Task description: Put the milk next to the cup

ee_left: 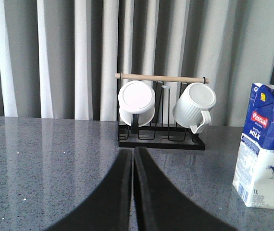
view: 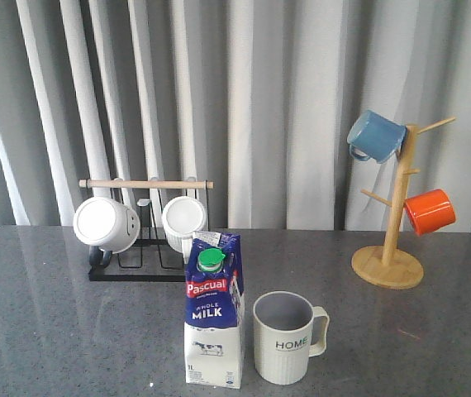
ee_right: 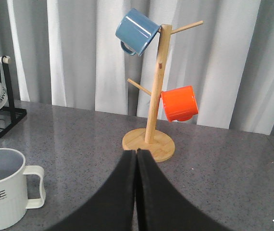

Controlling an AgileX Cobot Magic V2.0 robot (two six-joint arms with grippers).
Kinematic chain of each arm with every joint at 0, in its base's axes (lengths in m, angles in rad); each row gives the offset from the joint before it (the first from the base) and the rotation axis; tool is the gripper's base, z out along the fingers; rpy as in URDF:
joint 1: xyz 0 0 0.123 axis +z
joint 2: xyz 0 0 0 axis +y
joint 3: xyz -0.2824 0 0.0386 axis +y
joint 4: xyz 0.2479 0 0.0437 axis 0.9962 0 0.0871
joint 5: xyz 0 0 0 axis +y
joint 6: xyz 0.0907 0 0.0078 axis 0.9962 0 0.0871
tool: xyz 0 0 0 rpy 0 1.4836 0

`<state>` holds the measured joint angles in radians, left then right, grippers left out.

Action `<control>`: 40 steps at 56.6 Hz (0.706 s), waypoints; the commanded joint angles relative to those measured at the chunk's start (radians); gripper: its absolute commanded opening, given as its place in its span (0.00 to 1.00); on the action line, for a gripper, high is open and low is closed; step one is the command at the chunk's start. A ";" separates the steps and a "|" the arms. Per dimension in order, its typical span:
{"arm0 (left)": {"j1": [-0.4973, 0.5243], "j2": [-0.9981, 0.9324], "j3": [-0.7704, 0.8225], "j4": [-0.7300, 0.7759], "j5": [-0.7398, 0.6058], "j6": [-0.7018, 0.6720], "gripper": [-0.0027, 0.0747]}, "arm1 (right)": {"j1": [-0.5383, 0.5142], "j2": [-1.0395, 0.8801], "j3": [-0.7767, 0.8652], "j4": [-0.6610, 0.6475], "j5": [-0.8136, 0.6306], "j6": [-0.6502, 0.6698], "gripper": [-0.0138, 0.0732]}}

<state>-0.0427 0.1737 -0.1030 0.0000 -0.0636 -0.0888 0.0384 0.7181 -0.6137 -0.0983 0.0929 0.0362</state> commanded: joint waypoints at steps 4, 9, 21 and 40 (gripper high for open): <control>0.001 -0.100 0.056 0.020 -0.080 -0.012 0.03 | -0.005 -0.005 -0.026 -0.010 -0.075 0.000 0.15; 0.001 -0.156 0.100 0.033 -0.080 -0.012 0.03 | -0.005 -0.005 -0.026 -0.010 -0.075 0.000 0.15; 0.001 -0.199 0.107 0.066 -0.021 -0.003 0.03 | -0.005 -0.005 -0.026 -0.010 -0.075 0.000 0.15; 0.001 -0.198 0.106 0.063 -0.019 -0.010 0.03 | -0.005 -0.005 -0.026 -0.010 -0.076 0.000 0.15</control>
<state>-0.0406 -0.0118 0.0236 0.0656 -0.0141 -0.0888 0.0384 0.7181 -0.6137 -0.0983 0.0929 0.0362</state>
